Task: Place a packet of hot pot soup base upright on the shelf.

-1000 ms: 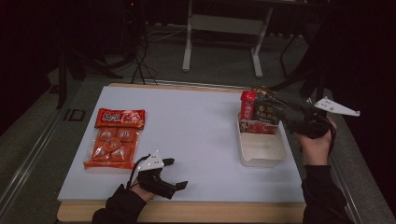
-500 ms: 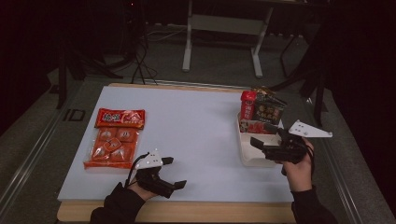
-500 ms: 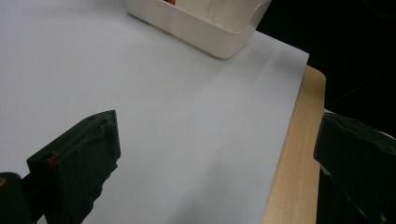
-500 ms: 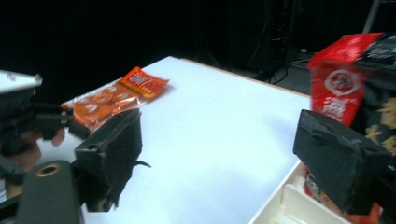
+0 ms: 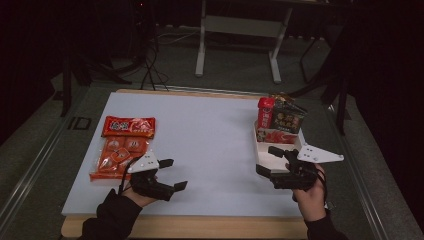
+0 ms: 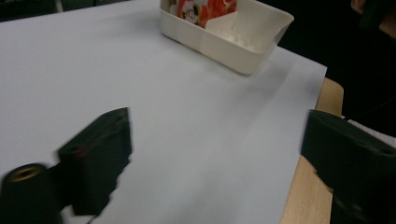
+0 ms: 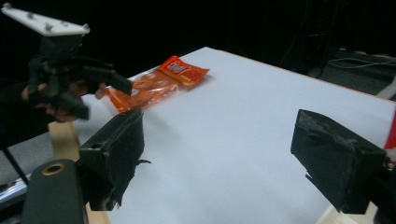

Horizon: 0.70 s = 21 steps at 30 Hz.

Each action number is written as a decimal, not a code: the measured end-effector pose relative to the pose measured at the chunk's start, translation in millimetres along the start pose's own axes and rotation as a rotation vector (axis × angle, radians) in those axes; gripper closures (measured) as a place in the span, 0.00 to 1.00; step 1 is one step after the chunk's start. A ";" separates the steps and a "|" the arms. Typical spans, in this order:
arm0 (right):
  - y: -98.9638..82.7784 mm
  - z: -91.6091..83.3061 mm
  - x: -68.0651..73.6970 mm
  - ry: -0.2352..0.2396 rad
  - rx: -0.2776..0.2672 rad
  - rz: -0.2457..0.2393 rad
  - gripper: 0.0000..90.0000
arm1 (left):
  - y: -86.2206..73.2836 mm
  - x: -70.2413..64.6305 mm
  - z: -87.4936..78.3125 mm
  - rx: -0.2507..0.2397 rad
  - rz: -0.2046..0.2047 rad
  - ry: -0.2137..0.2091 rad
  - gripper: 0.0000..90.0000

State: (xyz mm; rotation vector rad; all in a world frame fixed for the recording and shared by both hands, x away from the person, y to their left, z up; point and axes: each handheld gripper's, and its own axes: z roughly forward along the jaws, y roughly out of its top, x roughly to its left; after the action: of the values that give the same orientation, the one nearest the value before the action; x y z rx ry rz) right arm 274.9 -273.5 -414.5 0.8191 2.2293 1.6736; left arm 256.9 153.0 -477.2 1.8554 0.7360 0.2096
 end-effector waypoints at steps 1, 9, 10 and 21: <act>-0.1 -0.2 1.1 -0.008 0.001 -0.004 0.19 | 0.8 2.4 -3.4 -0.005 -0.008 0.019 0.17; -0.5 -5.1 6.3 0.006 -0.027 -0.042 0.19 | 5.5 26.9 -33.0 -0.026 -0.033 0.121 0.40; -0.4 -5.5 7.2 0.009 -0.029 -0.047 0.19 | 6.0 29.7 -36.3 -0.025 -0.034 0.140 0.43; -6.6 -8.0 15.9 0.026 -0.020 -0.044 0.18 | 1.2 60.9 -66.1 -0.011 -0.066 0.302 0.75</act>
State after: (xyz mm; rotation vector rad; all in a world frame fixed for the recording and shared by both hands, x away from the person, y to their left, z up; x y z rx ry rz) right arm 256.0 -272.3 -415.9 0.7428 2.2272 1.6929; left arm 274.5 239.6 -461.1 1.8063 0.9991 0.4566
